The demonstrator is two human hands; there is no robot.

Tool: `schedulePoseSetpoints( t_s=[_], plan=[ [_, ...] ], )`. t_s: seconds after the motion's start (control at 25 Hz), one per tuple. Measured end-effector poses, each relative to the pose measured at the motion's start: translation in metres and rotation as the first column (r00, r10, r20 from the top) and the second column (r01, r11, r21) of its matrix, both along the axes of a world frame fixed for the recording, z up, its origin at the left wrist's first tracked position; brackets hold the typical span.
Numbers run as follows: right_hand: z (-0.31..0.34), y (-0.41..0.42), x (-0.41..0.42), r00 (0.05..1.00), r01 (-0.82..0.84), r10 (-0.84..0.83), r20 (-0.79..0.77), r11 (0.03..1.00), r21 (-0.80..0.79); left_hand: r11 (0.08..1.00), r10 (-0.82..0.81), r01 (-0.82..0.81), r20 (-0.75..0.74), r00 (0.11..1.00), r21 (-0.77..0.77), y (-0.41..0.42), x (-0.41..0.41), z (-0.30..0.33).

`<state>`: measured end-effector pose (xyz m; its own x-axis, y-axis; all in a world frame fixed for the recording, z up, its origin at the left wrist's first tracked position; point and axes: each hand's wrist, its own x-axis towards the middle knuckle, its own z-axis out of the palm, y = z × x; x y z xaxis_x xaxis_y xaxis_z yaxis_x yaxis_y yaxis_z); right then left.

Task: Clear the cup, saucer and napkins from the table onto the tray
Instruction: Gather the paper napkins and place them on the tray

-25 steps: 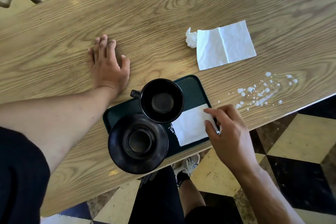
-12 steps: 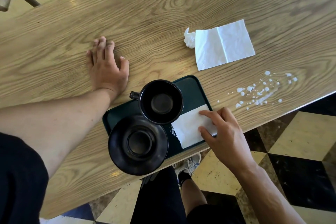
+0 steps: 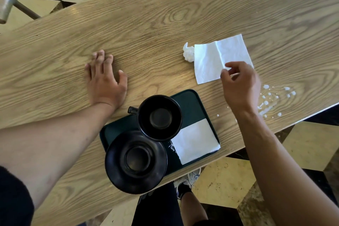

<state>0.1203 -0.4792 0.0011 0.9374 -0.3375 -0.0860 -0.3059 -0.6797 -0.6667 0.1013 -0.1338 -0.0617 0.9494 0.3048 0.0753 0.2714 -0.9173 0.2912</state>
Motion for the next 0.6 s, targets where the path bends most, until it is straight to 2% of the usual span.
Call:
schedulePoseSetpoints(
  t_s=[0.12, 0.24, 0.4, 0.6],
  plan=[
    [-0.009, -0.002, 0.030, 0.997, 0.023, -0.031, -0.069, 0.993, -0.117, 1.000, -0.004, 0.004, -0.007, 1.000, 0.003, 0.000, -0.001, 0.002],
    [-0.013, 0.003, 0.037, 0.988, 0.064, -0.084, -0.132, 0.987, -0.147, 1.000, 0.000, 0.000, -0.013, 1.000, 0.003, 0.000, -0.001, 0.004],
    [-0.013, 0.007, 0.040, 0.987, 0.050, -0.081, -0.140, 0.975, -0.216, 1.000, -0.010, 0.010, -0.021, 1.000, 0.001, -0.001, 0.000, 0.006],
    [-0.010, 0.005, 0.037, 0.991, 0.050, -0.072, -0.114, 0.981, -0.185, 1.000, -0.010, 0.010, -0.013, 1.000, 0.004, -0.001, -0.001, 0.006]
  ],
)
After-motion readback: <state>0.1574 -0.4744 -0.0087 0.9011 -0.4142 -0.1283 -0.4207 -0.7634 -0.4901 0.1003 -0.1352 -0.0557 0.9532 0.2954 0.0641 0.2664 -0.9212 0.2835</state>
